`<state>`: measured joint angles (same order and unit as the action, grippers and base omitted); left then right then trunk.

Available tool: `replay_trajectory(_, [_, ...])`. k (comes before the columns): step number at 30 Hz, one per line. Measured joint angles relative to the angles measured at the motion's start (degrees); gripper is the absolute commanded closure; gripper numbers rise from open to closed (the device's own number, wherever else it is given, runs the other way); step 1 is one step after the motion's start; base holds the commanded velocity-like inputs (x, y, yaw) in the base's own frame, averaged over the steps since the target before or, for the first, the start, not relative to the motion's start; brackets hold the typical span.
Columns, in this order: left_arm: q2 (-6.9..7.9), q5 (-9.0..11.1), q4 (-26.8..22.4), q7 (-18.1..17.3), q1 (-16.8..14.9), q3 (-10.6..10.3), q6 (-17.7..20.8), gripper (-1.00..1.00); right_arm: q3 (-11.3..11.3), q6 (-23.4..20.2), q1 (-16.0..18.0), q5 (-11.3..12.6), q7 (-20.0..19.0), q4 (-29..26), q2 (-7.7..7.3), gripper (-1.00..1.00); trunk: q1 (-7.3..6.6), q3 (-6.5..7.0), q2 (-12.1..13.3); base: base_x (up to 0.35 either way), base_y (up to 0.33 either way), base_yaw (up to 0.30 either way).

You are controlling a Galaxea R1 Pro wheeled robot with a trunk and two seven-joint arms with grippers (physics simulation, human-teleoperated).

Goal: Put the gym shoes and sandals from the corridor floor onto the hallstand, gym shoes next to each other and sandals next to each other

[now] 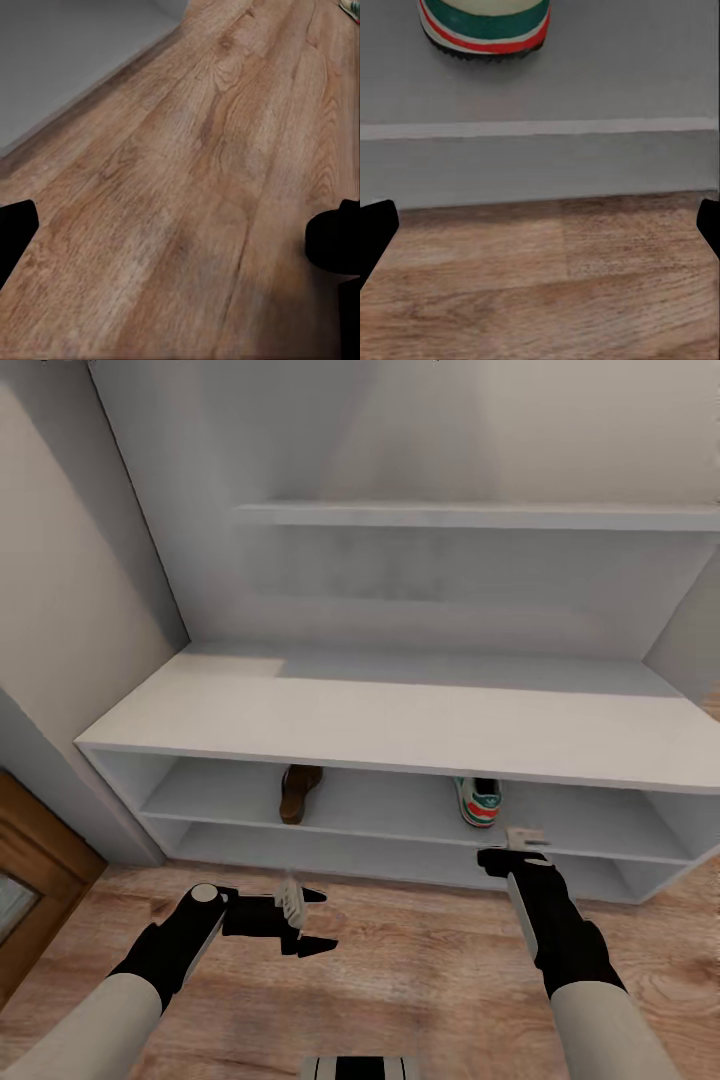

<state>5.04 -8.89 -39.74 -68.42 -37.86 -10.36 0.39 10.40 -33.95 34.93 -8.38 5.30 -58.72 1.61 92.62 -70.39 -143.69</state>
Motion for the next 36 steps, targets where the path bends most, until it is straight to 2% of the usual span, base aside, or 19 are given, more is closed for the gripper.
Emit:
replay_trajectory(25, [0.27, 0.06, -0.05, 0.01, 0.00, 0.17, 0.00, -1.00, 0.29, 0.00, -0.73, 0.32, -0.41, 0.02, 0.00, -1.00, -0.01, 0.00, 0.00, -0.321, 0.000, 0.000])
replay_trajectory(36, [0.24, 0.11, -0.04, 0.17, -0.01, 0.17, 0.00, -1.00, 0.22, -0.01, -0.77, 0.28, -0.43, -0.38, 0.00, -1.00, -0.04, 0.01, 0.00, -0.023, 0.000, -0.037])
